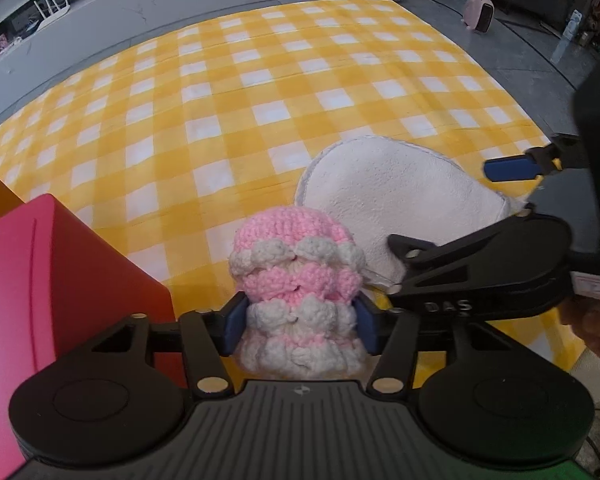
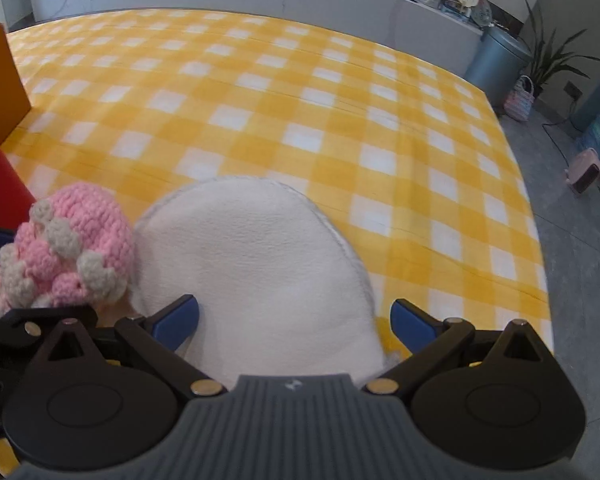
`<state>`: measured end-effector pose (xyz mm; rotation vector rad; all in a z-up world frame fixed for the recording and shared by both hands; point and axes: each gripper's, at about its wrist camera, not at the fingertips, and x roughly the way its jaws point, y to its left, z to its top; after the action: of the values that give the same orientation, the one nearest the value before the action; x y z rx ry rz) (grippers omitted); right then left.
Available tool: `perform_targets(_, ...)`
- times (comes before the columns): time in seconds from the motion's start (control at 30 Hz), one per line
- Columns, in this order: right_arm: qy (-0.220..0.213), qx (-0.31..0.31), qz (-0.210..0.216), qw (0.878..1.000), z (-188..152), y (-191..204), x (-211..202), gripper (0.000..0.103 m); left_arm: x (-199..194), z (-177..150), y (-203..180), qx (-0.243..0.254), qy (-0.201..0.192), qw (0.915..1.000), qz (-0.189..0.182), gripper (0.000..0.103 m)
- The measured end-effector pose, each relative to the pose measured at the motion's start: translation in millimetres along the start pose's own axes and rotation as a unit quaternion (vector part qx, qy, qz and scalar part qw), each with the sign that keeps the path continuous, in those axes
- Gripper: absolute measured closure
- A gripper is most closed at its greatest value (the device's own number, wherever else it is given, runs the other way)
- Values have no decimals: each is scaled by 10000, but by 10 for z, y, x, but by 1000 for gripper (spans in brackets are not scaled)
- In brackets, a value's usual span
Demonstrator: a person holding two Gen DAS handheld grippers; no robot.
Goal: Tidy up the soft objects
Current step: 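Lift the white mitt with the right gripper while the left gripper lifts the pink hat, then carry the white mitt and pink hat over the white box with both grippers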
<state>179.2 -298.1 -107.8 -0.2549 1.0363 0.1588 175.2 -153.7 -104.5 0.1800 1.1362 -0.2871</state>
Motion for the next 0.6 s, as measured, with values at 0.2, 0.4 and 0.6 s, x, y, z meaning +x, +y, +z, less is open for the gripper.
perform_targets(0.2,154,102,15,9998,-75,-90,-49,3,24,-92,-15,-17,-215,9998,45,47)
perform_targets(0.4,26,-165,178,9997,-85,-19,-119,3,-435,-192,-67,263,-719,9970,-107,67)
perform_targets(0.6,-128,-422,361,9984,-73,69,-145,3,-842,-471,-49,245,-1070,9930,-446,67)
